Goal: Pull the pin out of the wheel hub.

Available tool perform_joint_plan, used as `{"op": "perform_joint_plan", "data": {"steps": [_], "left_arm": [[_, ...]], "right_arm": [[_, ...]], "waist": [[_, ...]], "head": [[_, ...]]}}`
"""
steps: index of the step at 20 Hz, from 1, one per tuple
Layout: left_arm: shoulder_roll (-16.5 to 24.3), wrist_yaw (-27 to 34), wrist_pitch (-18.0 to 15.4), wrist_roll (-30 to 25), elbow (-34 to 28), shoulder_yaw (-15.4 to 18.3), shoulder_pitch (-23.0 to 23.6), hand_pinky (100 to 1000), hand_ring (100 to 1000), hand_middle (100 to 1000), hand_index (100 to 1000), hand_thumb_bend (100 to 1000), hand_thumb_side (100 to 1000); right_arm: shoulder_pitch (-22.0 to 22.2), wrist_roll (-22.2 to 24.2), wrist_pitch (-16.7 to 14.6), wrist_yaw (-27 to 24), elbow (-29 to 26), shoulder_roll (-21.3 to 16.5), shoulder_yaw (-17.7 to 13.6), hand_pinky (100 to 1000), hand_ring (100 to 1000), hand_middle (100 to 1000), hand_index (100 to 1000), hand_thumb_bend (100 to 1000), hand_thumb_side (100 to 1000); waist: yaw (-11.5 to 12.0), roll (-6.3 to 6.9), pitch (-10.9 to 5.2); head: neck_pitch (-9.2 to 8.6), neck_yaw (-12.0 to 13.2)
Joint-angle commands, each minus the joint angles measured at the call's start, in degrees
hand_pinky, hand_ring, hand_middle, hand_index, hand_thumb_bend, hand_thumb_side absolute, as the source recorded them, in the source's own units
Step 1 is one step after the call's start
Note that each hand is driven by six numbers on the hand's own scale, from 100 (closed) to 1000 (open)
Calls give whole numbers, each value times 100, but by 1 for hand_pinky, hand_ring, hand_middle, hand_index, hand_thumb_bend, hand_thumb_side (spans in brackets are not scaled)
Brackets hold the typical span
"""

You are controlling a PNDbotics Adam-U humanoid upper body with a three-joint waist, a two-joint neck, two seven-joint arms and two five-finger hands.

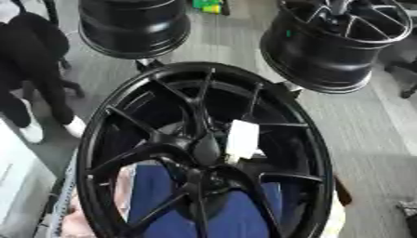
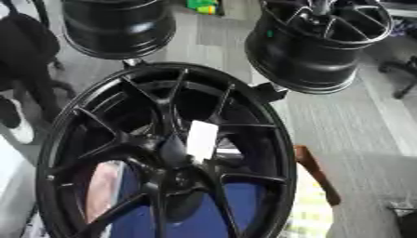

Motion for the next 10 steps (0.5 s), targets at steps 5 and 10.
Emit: {"op": "perform_joint_plan", "data": {"steps": [5, 10], "left_arm": [[75, -3, 16, 1, -95, 45, -21, 755, 831, 719, 830, 183, 598], [46, 34, 23, -46, -95, 10, -53, 755, 832, 720, 830, 183, 600]], "right_arm": [[-280, -192, -195, -20, 367, -270, 12, 796, 714, 507, 659, 100, 100], [-908, -196, -260, 79, 892, -168, 316, 796, 712, 501, 652, 100, 100]], "waist": [[-2, 25, -82], [39, 32, -88]], "head": [[-90, -31], [-125, -92]]}}
